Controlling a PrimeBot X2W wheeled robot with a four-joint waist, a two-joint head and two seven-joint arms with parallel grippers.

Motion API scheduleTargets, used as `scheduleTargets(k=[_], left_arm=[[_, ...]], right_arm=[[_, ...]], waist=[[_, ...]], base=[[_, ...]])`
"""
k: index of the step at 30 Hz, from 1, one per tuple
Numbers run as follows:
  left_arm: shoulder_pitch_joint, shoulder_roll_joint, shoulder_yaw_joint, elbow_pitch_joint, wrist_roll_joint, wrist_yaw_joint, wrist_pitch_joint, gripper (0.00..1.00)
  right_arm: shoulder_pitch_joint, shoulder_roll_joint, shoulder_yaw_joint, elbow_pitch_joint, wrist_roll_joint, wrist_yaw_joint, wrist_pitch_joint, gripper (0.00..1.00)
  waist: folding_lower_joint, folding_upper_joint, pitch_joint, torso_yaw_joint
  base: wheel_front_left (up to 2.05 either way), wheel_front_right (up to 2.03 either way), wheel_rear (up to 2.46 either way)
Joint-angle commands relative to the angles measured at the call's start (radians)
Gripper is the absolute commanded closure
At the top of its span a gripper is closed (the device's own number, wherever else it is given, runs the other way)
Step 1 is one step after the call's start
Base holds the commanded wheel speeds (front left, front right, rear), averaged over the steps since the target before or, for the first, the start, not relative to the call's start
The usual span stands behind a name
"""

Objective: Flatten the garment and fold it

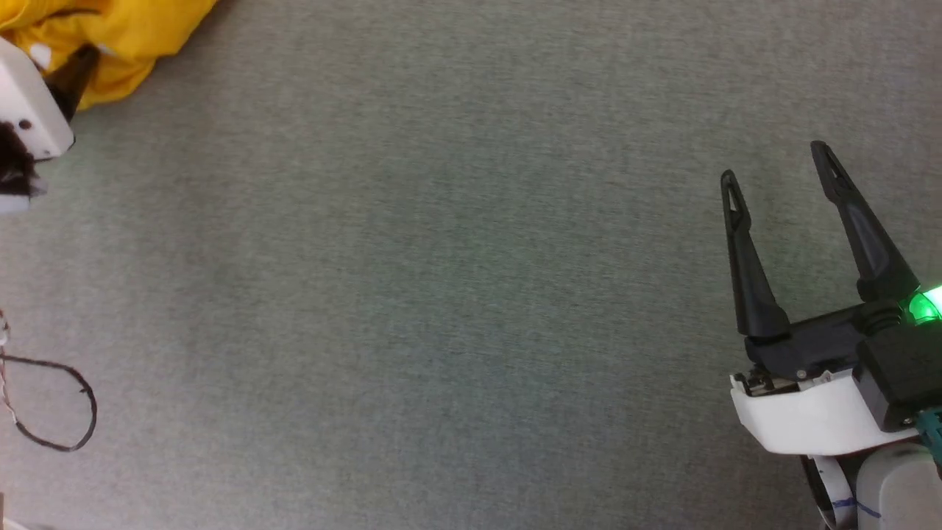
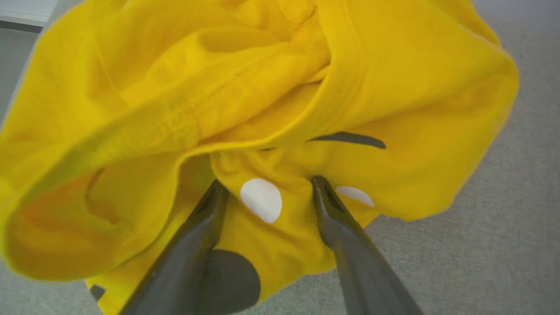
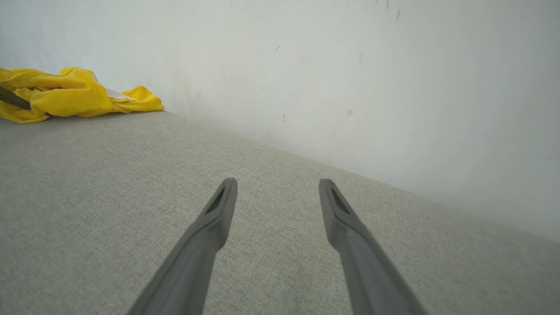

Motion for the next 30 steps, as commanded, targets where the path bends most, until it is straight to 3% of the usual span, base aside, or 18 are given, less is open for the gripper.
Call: scheduleTargets(k=[1,2,4,16,30], left_arm=[[0.013,0.010,-0.013,0.016,0.003,-0.007,-0.012,0.00],[0.015,0.011,-0.018,0.025,-0.001,-0.007,-0.016,0.00],[0.020,0.016,-0.037,0.032,-0.008,-0.007,-0.026,1.00],[0.013,0.070,-0.080,0.032,-0.060,-0.007,-0.149,1.00],[-0.099,0.091,-0.117,-0.082,-0.109,-0.007,-0.192,1.00]], right_arm=[[-0.009,0.000,0.003,-0.010,-0.005,-0.001,0.002,0.00],[-0.008,0.000,0.003,-0.012,-0.006,-0.001,0.003,0.00],[-0.006,0.000,0.003,-0.017,-0.005,-0.001,0.004,0.00],[0.000,0.000,-0.003,0.015,0.031,-0.001,-0.024,0.00],[0.031,0.000,-0.048,0.142,0.137,-0.001,-0.124,0.00]], waist=[[-0.0001,0.0002,0.018,-0.030],[-0.0001,0.0002,0.017,-0.035],[-0.0001,0.0002,0.014,-0.044],[-0.0001,0.0002,-0.072,-0.061],[-0.0001,0.0002,-0.316,-0.051]], base=[[0.00,0.00,0.00],[0.00,0.00,0.00],[0.00,0.00,0.00],[0.00,0.00,0.00],[0.00,0.00,0.00]])
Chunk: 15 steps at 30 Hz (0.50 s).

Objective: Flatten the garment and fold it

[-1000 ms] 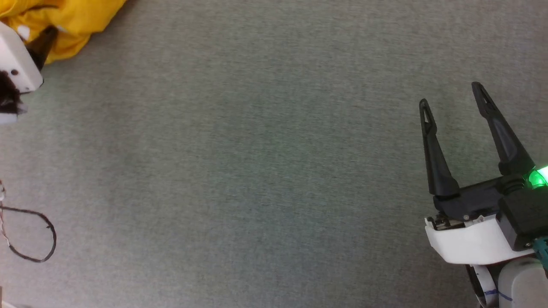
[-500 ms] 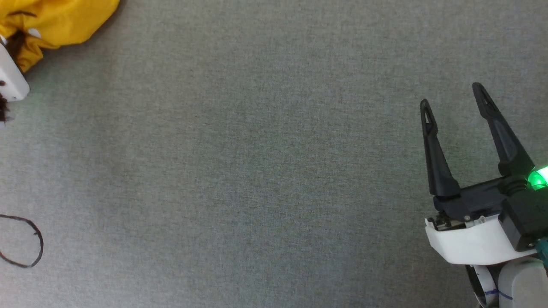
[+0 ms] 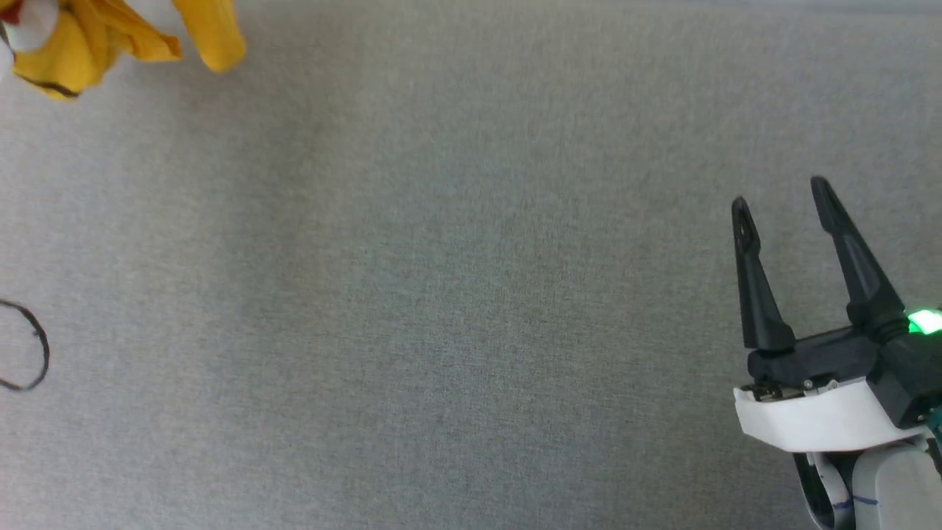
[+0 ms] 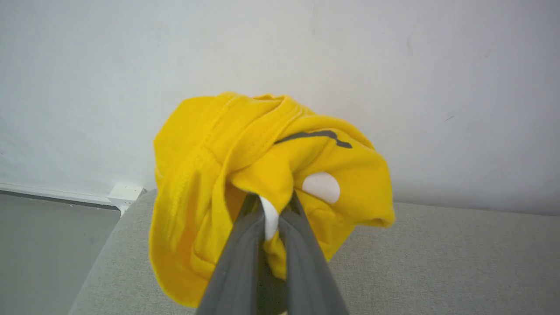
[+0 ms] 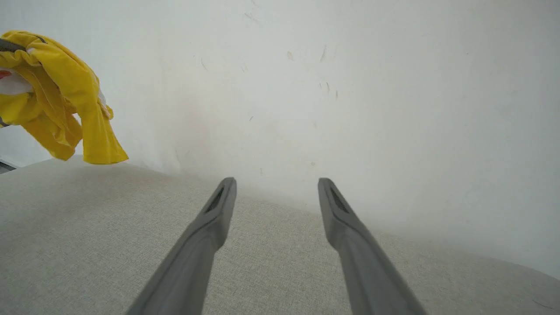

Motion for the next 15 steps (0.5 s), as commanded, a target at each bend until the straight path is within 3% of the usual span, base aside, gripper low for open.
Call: scheduleTargets(k=[1,8,15], left_arm=[[-0.026,0.002,-0.007,-0.015,0.006,-0.006,-0.002,1.00],[-0.092,-0.070,-0.042,-0.116,0.003,0.008,0.043,1.00],[-0.082,-0.180,-0.089,-0.255,-0.021,0.055,0.099,1.00]], right_arm=[[0.014,0.000,-0.006,0.009,0.012,-0.001,-0.010,0.00],[0.061,0.000,-0.054,0.060,0.072,-0.001,-0.049,0.00],[0.097,0.000,-0.117,0.069,0.101,-0.001,-0.070,0.00]], waist=[[0.0001,0.0001,-0.105,0.003],[0.0001,0.0001,-0.236,-0.011],[0.0001,0.0001,-0.313,-0.039]], base=[[0.00,0.00,0.00],[0.00,0.00,0.00],[0.00,0.00,0.00]])
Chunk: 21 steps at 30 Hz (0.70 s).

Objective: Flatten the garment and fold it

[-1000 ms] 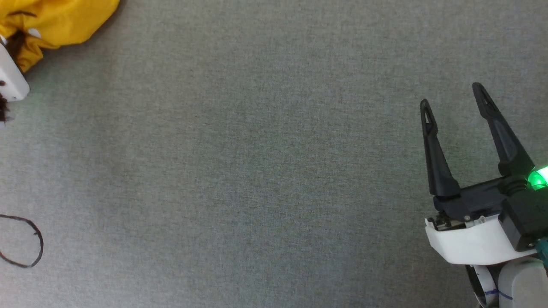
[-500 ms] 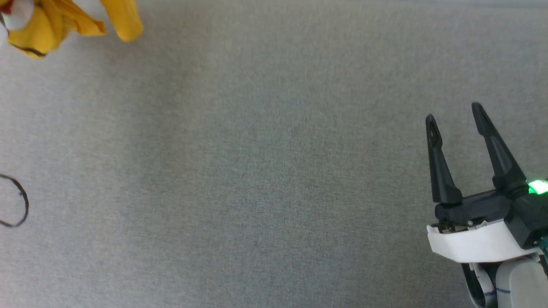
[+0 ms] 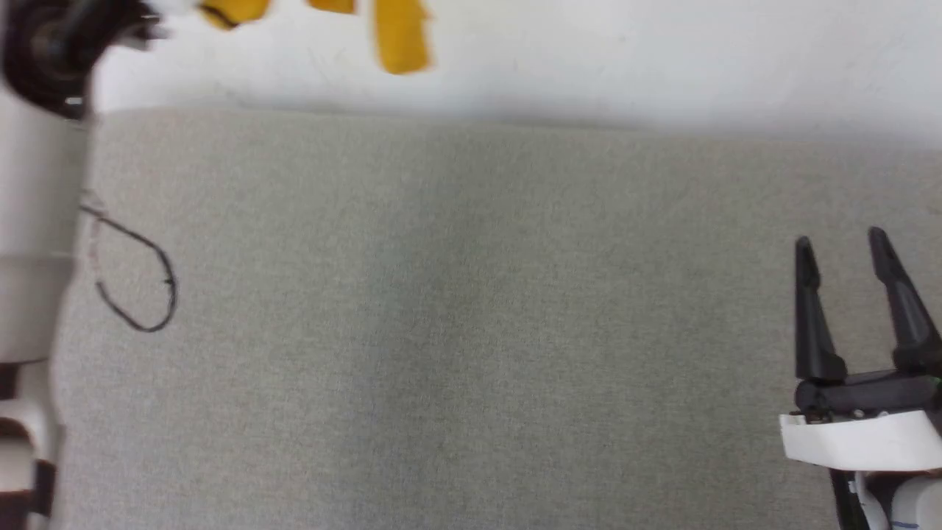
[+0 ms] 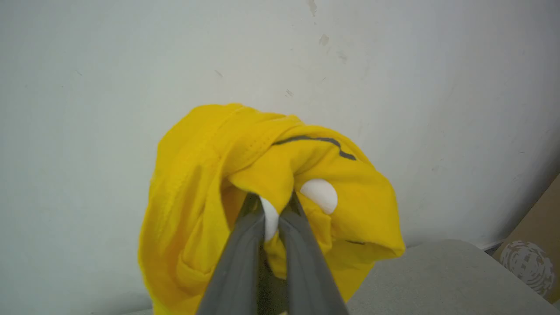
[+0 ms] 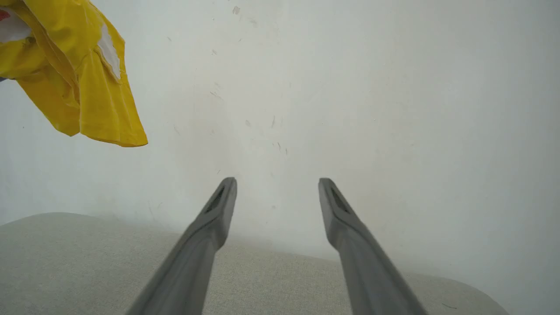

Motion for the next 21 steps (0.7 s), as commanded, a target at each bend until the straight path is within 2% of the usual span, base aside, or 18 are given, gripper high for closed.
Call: scheduleTargets(k=[1,4,10,15,21], left_arm=[[0.012,-0.024,-0.008,-0.023,-0.006,0.017,-0.003,1.00],[0.055,-0.088,-0.029,-0.084,-0.022,0.054,0.002,1.00],[0.181,-0.200,-0.099,-0.179,-0.052,0.090,0.006,1.00],[0.310,-0.241,-0.183,-0.222,-0.010,0.106,-0.037,1.00],[0.478,-0.288,-0.258,-0.182,0.023,0.127,-0.129,1.00]], right_arm=[[0.012,0.000,-0.011,0.001,0.006,-0.001,-0.006,0.00],[0.023,0.000,-0.036,0.004,0.012,-0.001,-0.010,0.00],[0.036,0.000,-0.066,0.000,0.021,-0.001,-0.015,0.00],[0.042,0.000,-0.067,-0.007,0.025,-0.001,-0.017,0.00],[0.042,0.000,-0.067,-0.009,0.025,-0.001,-0.018,0.00]], waist=[[0.0004,0.0000,-0.064,-0.029],[0.0004,0.0000,-0.085,-0.046],[0.0004,0.0000,-0.100,-0.083],[0.0004,0.0000,-0.090,-0.118],[0.0004,0.0000,-0.068,-0.142]], base=[[0.00,0.00,0.00],[0.00,0.00,0.00],[0.00,0.00,0.00],[0.00,0.00,0.00],[0.00,0.00,0.00]])
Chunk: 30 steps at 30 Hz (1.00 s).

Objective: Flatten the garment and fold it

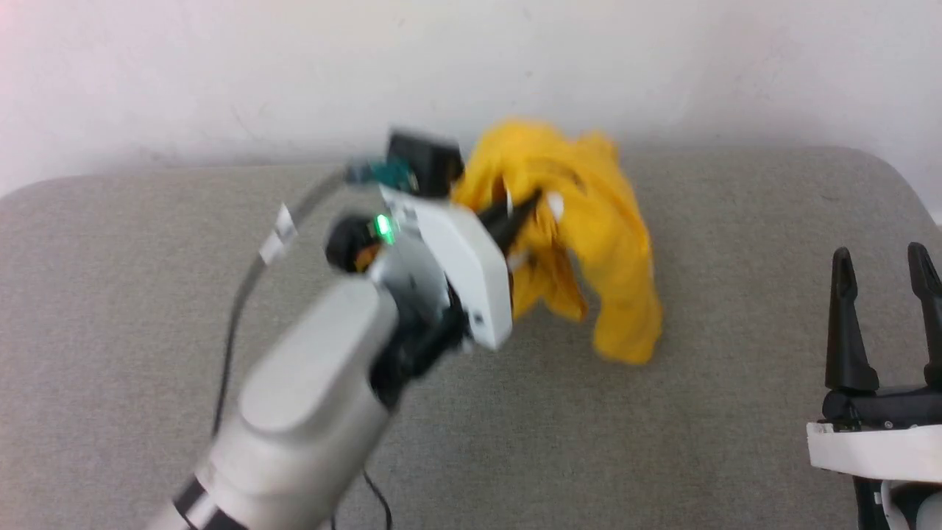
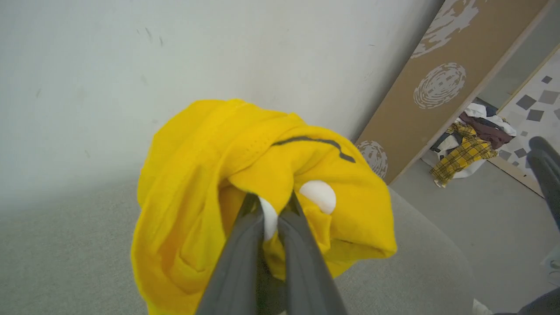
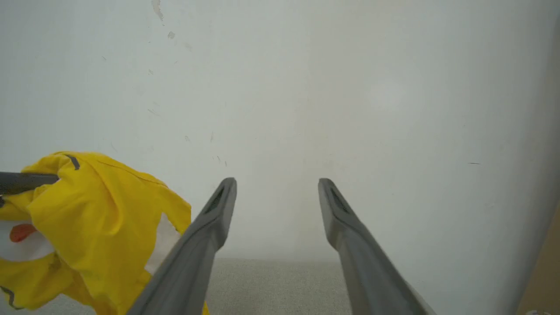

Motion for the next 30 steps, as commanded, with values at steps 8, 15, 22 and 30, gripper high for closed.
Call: scheduleTargets(k=[8,15,22,30], left_arm=[[0.191,-0.051,-0.100,0.207,0.040,0.028,-0.071,1.00],[0.209,-0.085,-0.109,0.322,0.032,0.033,-0.104,0.00],[0.200,-0.058,-0.043,0.256,0.013,0.030,-0.207,0.00],[0.342,0.091,0.123,-0.063,0.038,0.131,-0.454,0.00]], right_arm=[[-0.003,0.001,0.011,-0.007,0.005,-0.001,-0.001,0.00],[-0.014,0.001,0.018,-0.006,0.002,-0.001,0.011,0.00],[-0.001,0.001,0.017,0.003,0.006,-0.001,0.018,0.00],[0.026,0.001,0.007,-0.008,0.017,-0.001,0.021,0.00]], waist=[[0.0000,0.0000,0.036,-0.020],[0.0000,0.0000,0.034,-0.022],[0.0000,0.0000,-0.001,-0.027],[0.0000,0.0000,-0.022,-0.029]], base=[[0.00,0.00,0.00],[0.00,0.00,0.00],[0.00,0.00,0.00],[0.00,0.00,0.00]])
